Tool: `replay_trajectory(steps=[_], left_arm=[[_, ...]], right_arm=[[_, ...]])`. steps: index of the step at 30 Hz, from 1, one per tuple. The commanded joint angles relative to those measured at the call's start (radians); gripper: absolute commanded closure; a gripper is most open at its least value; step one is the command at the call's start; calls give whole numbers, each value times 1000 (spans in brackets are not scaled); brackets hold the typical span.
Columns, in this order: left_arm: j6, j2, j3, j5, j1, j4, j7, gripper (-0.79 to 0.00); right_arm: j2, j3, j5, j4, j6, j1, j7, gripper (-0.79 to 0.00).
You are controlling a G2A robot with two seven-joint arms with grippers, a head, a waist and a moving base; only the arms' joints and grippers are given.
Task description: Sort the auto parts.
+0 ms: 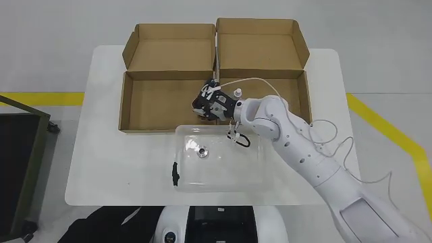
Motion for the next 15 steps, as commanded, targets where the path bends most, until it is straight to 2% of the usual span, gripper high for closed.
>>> replay_trajectory(steps=[1, 6, 7, 8, 15], left_arm=[[0, 0, 0, 0, 0, 0, 0, -785], [0, 0, 0, 0, 0, 0, 0, -785], [0, 0, 0, 0, 0, 0, 0, -785], [0, 0, 0, 0, 0, 0, 0, -785], [0, 0, 0, 0, 0, 0, 0, -785]], right_arm=[[-2, 0, -1, 3, -2, 1, 1, -533], [-3, 14, -15, -26, -2, -4, -38, -631], [-2, 19, -20, -44, -6, -10, -51, -674], [0, 26, -26, -65, -12, -15, -64, -779], [24, 89, -104, -254, -15, -92, -118, -785]])
